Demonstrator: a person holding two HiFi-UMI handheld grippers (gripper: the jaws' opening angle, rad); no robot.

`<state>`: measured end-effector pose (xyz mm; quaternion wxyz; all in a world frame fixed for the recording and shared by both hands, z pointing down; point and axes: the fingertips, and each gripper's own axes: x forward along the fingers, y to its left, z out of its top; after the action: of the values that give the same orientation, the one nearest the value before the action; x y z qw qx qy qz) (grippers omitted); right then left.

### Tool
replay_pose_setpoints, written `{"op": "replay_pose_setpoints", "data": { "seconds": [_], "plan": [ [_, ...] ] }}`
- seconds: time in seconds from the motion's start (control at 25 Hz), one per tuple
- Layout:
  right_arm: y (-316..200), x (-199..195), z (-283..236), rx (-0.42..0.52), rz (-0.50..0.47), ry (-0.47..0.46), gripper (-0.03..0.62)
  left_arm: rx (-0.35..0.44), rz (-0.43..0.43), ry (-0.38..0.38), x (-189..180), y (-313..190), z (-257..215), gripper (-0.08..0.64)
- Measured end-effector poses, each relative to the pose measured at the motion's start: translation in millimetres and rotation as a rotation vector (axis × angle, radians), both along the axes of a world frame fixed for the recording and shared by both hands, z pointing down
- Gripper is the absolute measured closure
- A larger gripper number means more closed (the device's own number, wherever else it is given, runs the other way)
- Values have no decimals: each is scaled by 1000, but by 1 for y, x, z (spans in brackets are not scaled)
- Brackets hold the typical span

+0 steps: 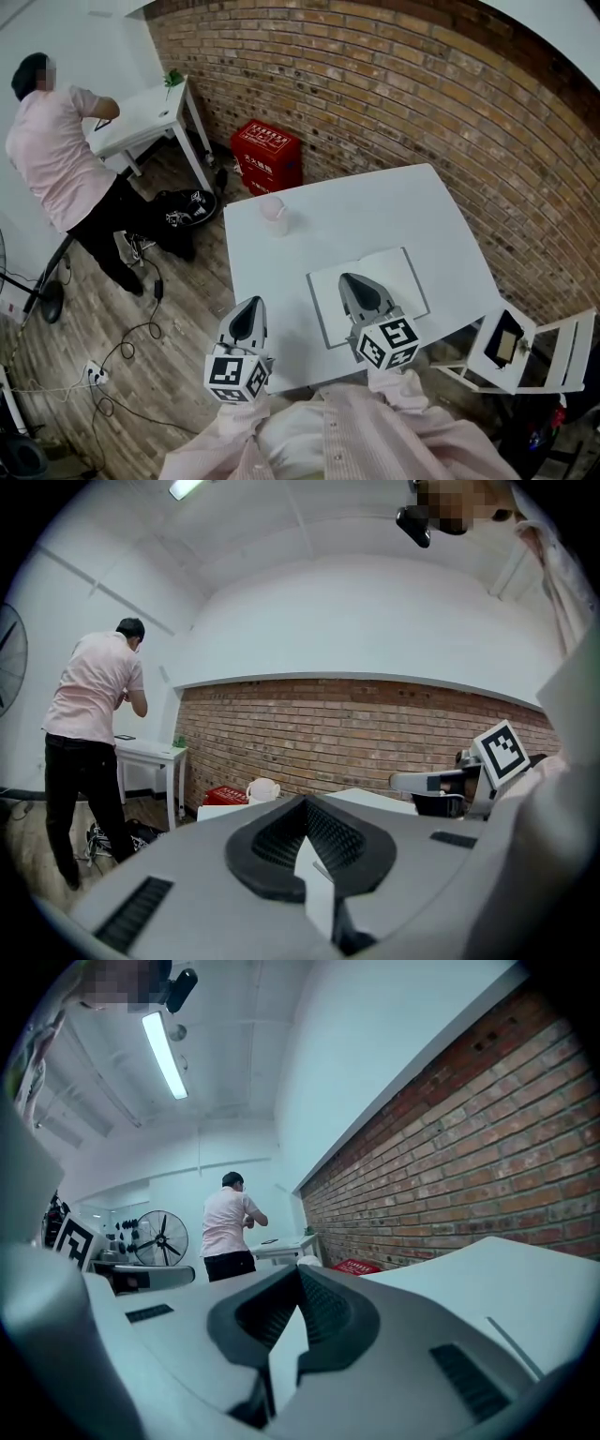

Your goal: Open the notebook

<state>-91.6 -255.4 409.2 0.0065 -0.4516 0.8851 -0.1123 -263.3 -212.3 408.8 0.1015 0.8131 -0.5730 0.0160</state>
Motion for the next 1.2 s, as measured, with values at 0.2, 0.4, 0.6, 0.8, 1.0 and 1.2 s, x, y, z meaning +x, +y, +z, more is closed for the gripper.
{"op": "replay_pose_setpoints", "data": {
  "seconds": [0.2,0.4,0.6,0.8,1.0,1.2],
  "plan": [
    [-6,12,-15,32,9,-19,589,33,-27,-11,-7,-7,-12,568],
    [-13,23,-27,57,19,-32,589,63,-69,-17,-18,-10,-23,568],
    [-20,29,-34,74,32,-34,589,80,-93,-24,-24,-14,-31,568],
    [-22,33,-30,73,33,-6,589,69,-104,-37,-22,-16,-29,568],
    [-23,35,-19,62,33,22,589,54,-116,-42,-22,-18,-24,568],
    [-25,38,-16,54,37,28,589,41,-120,-46,-21,-21,-20,568]
  ]
}}
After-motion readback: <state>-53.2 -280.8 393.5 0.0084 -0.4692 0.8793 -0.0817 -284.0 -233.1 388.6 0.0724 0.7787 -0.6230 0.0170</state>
